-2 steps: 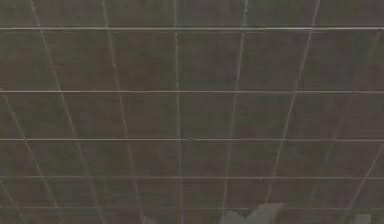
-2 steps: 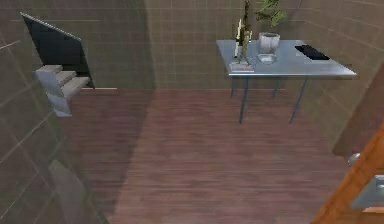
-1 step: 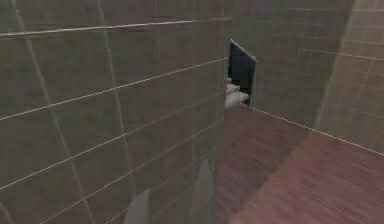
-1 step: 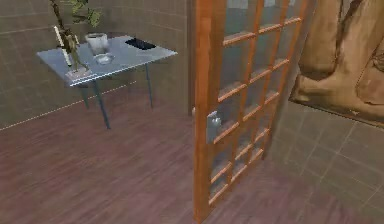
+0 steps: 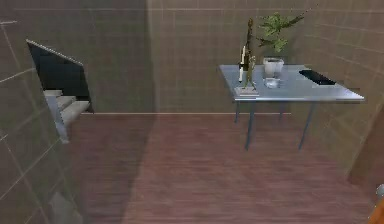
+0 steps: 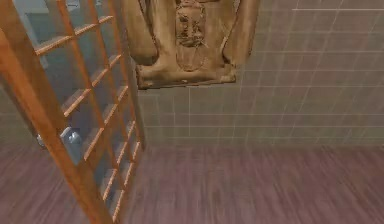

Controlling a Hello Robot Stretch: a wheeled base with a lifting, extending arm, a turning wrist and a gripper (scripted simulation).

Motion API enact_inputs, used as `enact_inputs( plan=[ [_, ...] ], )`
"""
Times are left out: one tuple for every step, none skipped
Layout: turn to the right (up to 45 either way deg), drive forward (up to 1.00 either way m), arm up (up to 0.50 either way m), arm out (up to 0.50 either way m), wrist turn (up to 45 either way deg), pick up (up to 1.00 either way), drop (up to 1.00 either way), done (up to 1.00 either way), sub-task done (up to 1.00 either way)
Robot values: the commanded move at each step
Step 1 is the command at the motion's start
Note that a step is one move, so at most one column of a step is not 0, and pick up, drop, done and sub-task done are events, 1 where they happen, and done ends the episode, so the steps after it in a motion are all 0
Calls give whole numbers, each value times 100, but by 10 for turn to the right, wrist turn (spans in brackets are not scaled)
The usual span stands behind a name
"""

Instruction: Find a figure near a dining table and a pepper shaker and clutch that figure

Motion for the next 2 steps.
enact_inputs(
  plan=[
    [210, 0, 0, 0, 0, 0, 0, 0, 0],
    [0, 100, 0, 0, 0, 0, 0, 0, 0]
  ],
)
